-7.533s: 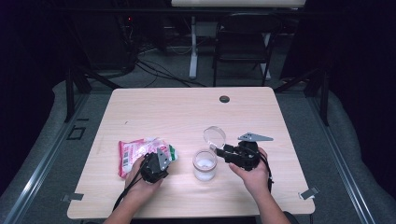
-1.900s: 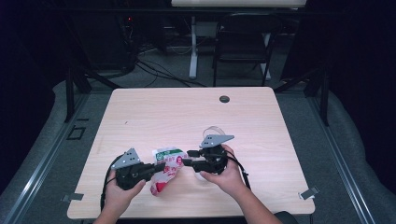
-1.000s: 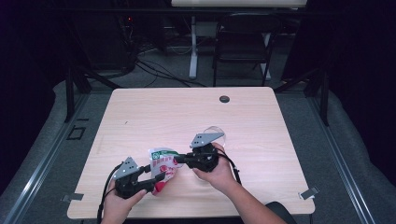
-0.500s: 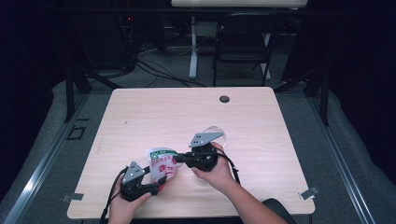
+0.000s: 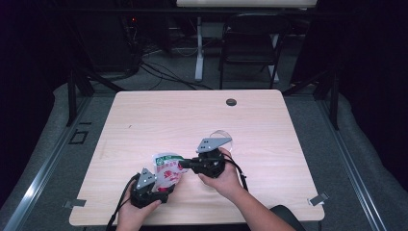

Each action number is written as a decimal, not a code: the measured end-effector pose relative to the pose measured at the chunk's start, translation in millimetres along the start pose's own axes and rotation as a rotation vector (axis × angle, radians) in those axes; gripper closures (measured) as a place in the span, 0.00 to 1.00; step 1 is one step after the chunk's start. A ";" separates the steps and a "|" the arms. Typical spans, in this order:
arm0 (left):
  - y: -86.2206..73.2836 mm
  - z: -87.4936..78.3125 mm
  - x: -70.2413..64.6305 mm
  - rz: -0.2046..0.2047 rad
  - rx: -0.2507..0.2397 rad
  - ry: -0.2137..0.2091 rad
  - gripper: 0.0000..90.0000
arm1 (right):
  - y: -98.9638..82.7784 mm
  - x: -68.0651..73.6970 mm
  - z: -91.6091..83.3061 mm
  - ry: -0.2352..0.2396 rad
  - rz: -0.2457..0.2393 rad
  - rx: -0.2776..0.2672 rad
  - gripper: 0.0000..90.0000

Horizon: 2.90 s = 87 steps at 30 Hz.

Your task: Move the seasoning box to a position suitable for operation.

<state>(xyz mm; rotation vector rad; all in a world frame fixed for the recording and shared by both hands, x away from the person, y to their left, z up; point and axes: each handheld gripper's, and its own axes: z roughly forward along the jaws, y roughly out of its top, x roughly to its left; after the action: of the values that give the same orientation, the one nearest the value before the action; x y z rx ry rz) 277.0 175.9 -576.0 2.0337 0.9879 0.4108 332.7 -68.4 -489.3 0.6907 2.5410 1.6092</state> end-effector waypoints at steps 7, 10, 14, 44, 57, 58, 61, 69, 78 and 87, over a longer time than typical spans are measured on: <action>3.6 -2.1 3.3 0.002 -0.002 -0.007 0.51 | -0.1 -0.1 -1.6 0.003 0.011 -0.014 1.00; 8.4 -0.3 2.7 0.025 -0.003 -0.011 0.58 | 2.2 0.5 -3.0 -0.012 0.004 -0.021 1.00; 15.9 3.8 5.6 0.056 -0.002 -0.030 0.62 | 6.0 0.8 -5.8 -0.034 -0.009 -0.029 1.00; 18.5 40.8 28.3 -0.035 0.076 -0.085 0.35 | -1.2 -13.2 -11.2 -0.102 0.041 -0.040 1.00; 18.7 41.4 29.3 -0.062 0.072 -0.097 0.34 | -7.6 -14.4 -15.4 -0.093 0.044 -0.046 1.00; 18.9 41.6 28.5 -0.063 0.072 -0.093 0.34 | -7.7 -14.0 -15.5 -0.093 0.046 -0.047 1.00; 19.6 42.7 27.1 -0.046 0.074 -0.082 0.33 | -7.5 -12.8 -15.1 -0.096 0.041 -0.047 1.00; 21.7 45.6 22.3 -0.053 0.082 -0.056 0.28 | -7.5 -11.7 -15.1 -0.101 0.039 -0.047 1.00; 25.6 51.0 21.1 -0.060 0.082 -0.045 0.25 | -7.2 -10.2 -15.0 -0.101 0.036 -0.048 1.00; 26.4 51.7 20.0 -0.050 0.085 -0.042 0.26 | -7.2 -10.3 -15.4 -0.111 0.036 -0.045 1.00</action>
<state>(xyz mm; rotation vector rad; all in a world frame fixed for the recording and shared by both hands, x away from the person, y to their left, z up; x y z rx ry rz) 333.2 154.2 -588.0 2.0801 1.0438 0.3029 335.2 -88.0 -490.5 0.8015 2.4213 1.5862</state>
